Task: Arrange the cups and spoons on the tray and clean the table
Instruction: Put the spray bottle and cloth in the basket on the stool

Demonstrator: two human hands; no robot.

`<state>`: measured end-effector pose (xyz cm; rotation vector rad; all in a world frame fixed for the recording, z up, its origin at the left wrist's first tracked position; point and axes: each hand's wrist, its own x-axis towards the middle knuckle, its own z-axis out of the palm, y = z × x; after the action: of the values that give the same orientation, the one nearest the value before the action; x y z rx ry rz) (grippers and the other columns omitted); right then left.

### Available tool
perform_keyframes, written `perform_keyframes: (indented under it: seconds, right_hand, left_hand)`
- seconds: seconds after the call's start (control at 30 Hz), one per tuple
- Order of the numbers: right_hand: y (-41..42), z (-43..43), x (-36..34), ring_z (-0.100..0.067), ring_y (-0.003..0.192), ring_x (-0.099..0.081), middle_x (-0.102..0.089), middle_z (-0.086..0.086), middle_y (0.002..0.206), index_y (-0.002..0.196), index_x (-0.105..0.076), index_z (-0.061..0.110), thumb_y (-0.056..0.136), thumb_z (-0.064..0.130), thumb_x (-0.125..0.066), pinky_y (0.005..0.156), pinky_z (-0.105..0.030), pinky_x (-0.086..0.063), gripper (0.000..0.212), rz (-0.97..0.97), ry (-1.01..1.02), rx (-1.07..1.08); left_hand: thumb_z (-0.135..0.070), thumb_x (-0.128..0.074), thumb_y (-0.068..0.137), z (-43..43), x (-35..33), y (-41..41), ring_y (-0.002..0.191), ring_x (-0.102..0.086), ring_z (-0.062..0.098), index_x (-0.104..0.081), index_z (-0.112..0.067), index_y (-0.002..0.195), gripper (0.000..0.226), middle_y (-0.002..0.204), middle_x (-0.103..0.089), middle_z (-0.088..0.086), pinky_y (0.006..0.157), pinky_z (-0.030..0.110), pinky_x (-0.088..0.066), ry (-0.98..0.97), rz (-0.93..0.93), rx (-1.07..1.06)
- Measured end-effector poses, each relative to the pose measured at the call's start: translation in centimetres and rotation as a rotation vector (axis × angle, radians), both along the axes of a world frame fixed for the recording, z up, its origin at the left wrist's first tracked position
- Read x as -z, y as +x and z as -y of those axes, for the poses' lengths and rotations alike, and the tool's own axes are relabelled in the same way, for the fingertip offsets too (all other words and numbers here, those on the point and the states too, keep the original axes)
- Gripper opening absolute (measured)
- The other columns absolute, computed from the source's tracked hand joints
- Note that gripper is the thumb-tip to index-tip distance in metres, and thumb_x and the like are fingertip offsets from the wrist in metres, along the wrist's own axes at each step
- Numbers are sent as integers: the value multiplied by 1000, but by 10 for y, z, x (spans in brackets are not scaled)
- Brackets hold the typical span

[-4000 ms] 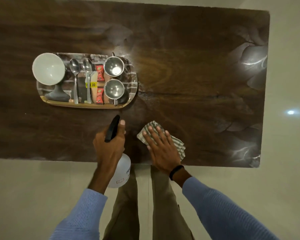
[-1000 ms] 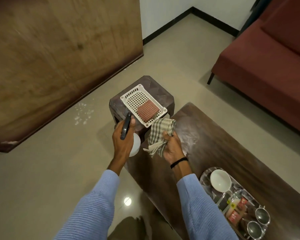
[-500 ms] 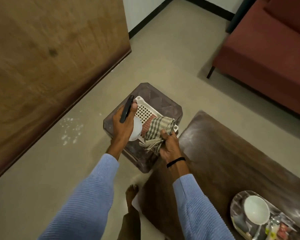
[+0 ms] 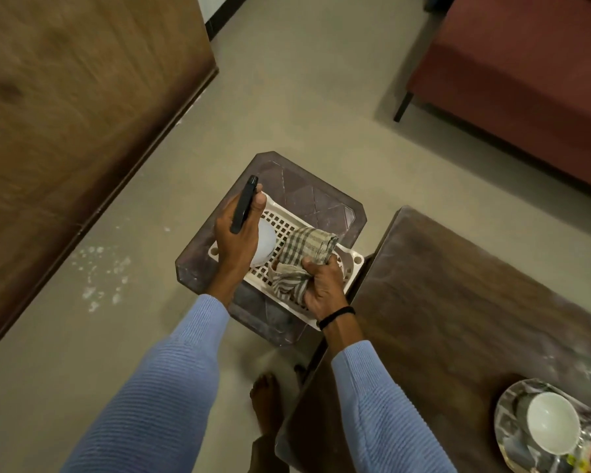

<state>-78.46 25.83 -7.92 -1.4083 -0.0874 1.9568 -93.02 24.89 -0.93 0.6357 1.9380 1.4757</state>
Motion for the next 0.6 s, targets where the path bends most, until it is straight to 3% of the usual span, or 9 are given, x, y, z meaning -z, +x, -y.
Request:
perform_keyframes:
  seconds: [0.1, 0.17, 0.27, 0.37, 0.47, 0.6]
  right_hand:
    - [0, 1, 4, -41, 113, -67, -66, -21, 127, 133, -51, 8, 88, -21, -51, 86, -60, -58, 54, 7, 26, 3]
    - [0, 2, 2, -35, 109, -70, -69, -16, 123, 133, -52, 9, 89, -15, -57, 86, -55, -59, 51, 137, 83, -84]
    - [-4, 3, -2, -22, 109, -68, -69, -2, 123, 135, -50, 19, 88, 15, -71, 97, -50, -56, 52, 549, 270, -357]
    - [-10, 9, -6, -28, 125, -57, -56, -8, 139, 143, -41, 18, 81, 34, -76, 106, -47, -49, 73, 998, 378, -549]
    - [-12, 21, -15, -29, 135, -44, -43, -12, 146, 145, -40, 17, 82, 20, -76, 113, -45, -44, 73, 1371, 504, -625]
    - [-4, 31, -17, -27, 142, -36, -42, -10, 151, 146, -45, 16, 94, 14, -63, 119, -43, -35, 55, 1365, 814, -893]
  left_hand:
    - [-36, -67, 95, -2, 4, -2, 104, -70, 9, -72, -17, 117, 30, 107, -75, -4, 89, 23, -56, -6, -9, -2]
    - [-34, -67, 95, -2, 5, -3, 98, -68, 1, -72, -15, 115, 28, 101, -73, -8, 84, 14, -52, -17, -45, 8]
    - [-29, -71, 93, 2, 8, -3, 92, -63, -11, -72, -15, 110, 22, 96, -69, -12, 79, 7, -49, -15, -86, 40]
    - [-32, -77, 87, 7, 11, -2, 96, -63, -12, -72, -9, 118, 38, 106, -71, -5, 79, 6, -50, -21, -117, 68]
    - [-28, -79, 86, 14, 13, 0, 99, -62, -12, -69, -10, 126, 44, 115, -70, -4, 76, 0, -46, -35, -89, 85]
    - [-27, -80, 85, 23, 11, 0, 98, -61, -9, -66, -15, 130, 48, 113, -66, -16, 72, 1, -47, -38, -53, 98]
